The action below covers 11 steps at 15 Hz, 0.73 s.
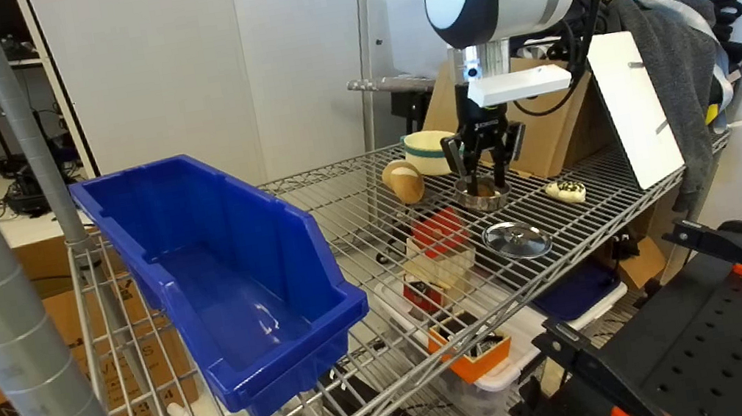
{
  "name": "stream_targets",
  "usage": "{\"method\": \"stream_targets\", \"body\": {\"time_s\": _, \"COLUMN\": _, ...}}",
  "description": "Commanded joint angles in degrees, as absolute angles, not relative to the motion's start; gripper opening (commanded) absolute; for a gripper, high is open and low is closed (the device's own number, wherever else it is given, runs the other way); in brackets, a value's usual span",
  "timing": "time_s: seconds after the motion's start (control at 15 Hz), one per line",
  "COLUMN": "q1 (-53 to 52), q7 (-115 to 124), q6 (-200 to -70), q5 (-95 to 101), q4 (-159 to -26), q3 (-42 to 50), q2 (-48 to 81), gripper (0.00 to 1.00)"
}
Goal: Put the dark brown doll in the silver pot
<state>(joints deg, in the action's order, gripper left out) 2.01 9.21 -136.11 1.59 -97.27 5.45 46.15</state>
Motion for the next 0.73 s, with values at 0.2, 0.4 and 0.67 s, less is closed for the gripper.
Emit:
{"method": "stream_targets", "body": {"time_s": 0.2, "q1": 3.11, "q7": 4.19, "q6": -133.84, "q5": 0.14, "q4": -104.08, "q3": 2.91, "q2": 38.73, "gripper": 1.00}}
{"method": "stream_targets", "body": {"time_s": 0.4, "q1": 3.76, "q7": -0.26, "q6": -138.10, "q5": -0.01, "q4": -112.34, "q3": 1.36, "q2": 31.79, "gripper": 1.00}}
{"method": "stream_targets", "body": {"time_s": 0.67, "q1": 1.17, "q7": 0.31, "q6": -136.69, "q5": 3.07, "q4": -120.46, "q3": 2.55, "q2": 25.57, "gripper": 1.00}}
